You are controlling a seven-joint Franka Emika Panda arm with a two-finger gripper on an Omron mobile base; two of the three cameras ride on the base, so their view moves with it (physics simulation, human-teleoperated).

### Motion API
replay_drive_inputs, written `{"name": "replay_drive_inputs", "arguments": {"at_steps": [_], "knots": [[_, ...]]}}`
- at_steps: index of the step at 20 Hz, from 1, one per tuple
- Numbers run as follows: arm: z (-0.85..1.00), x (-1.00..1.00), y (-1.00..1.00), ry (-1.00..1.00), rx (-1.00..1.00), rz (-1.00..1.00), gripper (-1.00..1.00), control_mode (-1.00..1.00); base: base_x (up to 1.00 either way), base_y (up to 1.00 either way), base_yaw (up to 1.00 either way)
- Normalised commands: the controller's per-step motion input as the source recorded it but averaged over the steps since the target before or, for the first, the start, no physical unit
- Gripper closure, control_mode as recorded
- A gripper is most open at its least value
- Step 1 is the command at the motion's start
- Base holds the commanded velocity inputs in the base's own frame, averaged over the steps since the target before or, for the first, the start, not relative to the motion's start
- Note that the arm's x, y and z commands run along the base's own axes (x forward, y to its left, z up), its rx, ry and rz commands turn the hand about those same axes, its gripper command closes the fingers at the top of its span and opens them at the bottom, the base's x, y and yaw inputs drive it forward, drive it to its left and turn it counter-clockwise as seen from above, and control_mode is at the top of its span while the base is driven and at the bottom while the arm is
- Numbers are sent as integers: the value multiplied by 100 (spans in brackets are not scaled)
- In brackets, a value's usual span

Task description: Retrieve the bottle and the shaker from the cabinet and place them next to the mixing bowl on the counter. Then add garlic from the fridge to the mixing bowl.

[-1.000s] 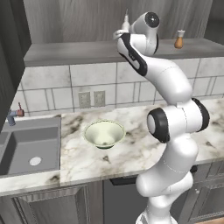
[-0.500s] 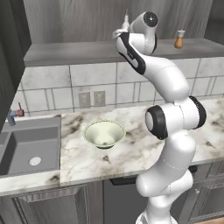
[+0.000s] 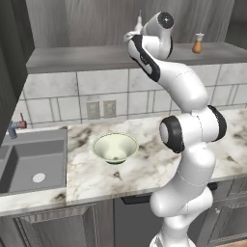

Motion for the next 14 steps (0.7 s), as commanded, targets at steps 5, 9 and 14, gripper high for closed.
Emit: {"name": "replay_drive_inputs", "arguments": {"at_steps": [5, 9, 14], "knots": [[0, 0, 0, 0, 0, 0, 100, -100, 0, 0, 0], [0, 0, 0, 0, 0, 0, 100, -100, 0, 0, 0], [0, -21, 0, 0, 0, 0, 100, -100, 0, 0, 0]]}}
